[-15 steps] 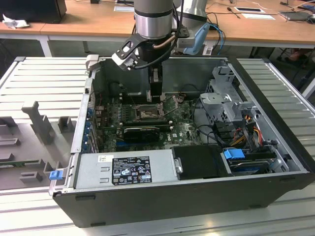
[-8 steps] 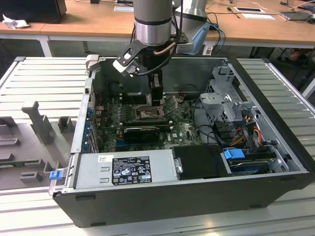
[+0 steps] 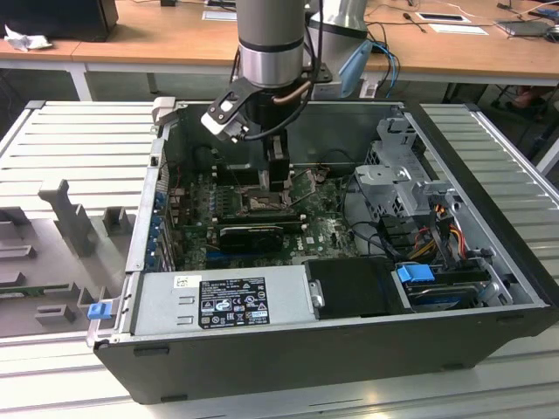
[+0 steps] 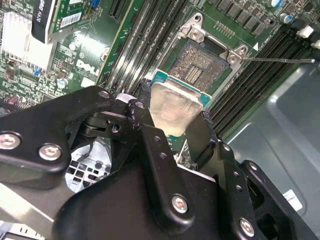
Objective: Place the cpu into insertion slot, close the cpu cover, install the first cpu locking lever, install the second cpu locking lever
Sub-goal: 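Place the cpu into insertion slot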
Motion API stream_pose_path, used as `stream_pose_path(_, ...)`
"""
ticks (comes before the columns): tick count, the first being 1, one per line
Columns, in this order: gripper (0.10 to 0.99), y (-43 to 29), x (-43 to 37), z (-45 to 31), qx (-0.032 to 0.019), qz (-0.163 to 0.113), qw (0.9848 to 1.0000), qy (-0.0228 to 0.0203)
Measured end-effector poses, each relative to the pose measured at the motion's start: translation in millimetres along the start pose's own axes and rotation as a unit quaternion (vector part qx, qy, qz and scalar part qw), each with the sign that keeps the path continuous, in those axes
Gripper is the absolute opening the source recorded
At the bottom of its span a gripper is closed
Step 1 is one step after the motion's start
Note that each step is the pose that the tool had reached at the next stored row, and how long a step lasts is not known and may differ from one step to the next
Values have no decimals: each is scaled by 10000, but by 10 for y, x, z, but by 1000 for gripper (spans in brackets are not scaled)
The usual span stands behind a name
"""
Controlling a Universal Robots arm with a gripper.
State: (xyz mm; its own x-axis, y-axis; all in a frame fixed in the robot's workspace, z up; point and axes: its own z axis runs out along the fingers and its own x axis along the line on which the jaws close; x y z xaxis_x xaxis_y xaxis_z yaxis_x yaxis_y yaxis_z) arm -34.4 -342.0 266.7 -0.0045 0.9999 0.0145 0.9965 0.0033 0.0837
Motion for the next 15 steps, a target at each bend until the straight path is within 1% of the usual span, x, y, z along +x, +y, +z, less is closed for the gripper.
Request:
stream_pose_path(5,525,-3,0,23,0,0,10000,2)
stream_pose_path(8,525,-10,-1,57,0,1,10000,1)
stream_pose_path(11,525,-16,-1,115,0,-1,10000,1)
stream_pose_path(14,525,-20,3,138,1,19,10000,-1)
stream_pose_path(15,525,-21,3,141,-1,80,10000,-6)
